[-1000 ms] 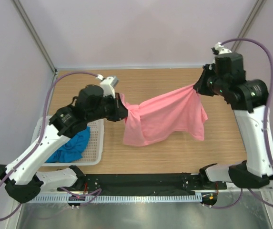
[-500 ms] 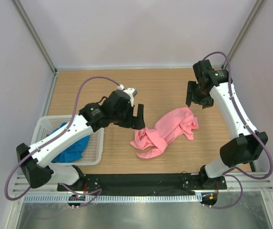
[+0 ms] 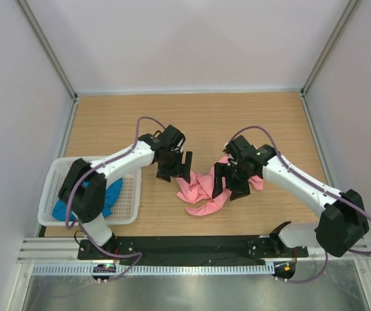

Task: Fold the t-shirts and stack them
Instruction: Flatten the tshirt out

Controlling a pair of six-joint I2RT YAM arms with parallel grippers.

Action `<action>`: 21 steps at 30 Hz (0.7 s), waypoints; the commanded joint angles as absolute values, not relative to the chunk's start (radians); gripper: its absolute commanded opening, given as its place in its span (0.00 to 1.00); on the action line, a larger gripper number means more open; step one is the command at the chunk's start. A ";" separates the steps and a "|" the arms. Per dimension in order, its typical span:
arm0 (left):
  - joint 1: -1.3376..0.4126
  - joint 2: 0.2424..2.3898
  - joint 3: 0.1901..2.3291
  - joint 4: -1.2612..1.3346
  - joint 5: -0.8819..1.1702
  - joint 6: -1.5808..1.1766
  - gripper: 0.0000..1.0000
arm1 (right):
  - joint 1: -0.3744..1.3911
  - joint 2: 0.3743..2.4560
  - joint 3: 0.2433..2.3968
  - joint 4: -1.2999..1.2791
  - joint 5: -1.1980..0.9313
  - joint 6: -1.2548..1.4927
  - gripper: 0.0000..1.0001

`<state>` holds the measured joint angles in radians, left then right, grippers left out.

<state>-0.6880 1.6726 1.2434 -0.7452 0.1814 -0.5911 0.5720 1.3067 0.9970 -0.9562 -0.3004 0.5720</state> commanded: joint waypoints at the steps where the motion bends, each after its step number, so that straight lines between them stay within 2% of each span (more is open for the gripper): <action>1: -0.661 1.739 1.278 -0.700 0.250 -0.574 0.81 | 0.658 1.311 0.965 -0.795 -0.350 0.686 0.78; 5: -0.652 1.775 1.276 -0.645 0.305 -0.584 0.87 | 0.696 1.332 0.919 -0.785 -0.241 0.725 0.89; 8: -0.653 1.798 1.269 -0.608 0.348 -0.604 0.90 | 0.696 1.321 0.853 -0.738 -0.177 0.755 0.89; 10: -0.653 1.810 1.266 -0.592 0.379 -0.618 0.90 | 0.696 1.327 0.819 -0.694 -0.181 0.778 0.87; 14: -0.652 1.850 1.256 -0.589 0.384 -0.638 0.87 | 0.698 1.344 0.726 -0.566 -0.222 0.814 0.74; 17: -0.652 1.881 1.240 -0.585 0.394 -0.656 0.70 | 0.696 1.370 0.700 -0.508 -0.227 0.842 0.69; 18: -0.652 1.884 1.224 -0.568 0.399 -0.663 0.60 | 0.696 1.377 0.696 -0.491 -0.226 0.848 0.65; 19: -0.652 1.884 1.217 -0.562 0.405 -0.664 0.55 | 0.698 1.382 0.695 -0.485 -0.221 0.853 0.60; 20: -0.652 1.882 1.215 -0.560 0.402 -0.666 0.49 | 0.696 1.385 0.693 -0.482 -0.213 0.859 0.53; 21: -0.652 1.879 1.213 -0.560 0.394 -0.666 0.36 | 0.696 1.390 0.696 -0.482 -0.203 0.861 0.34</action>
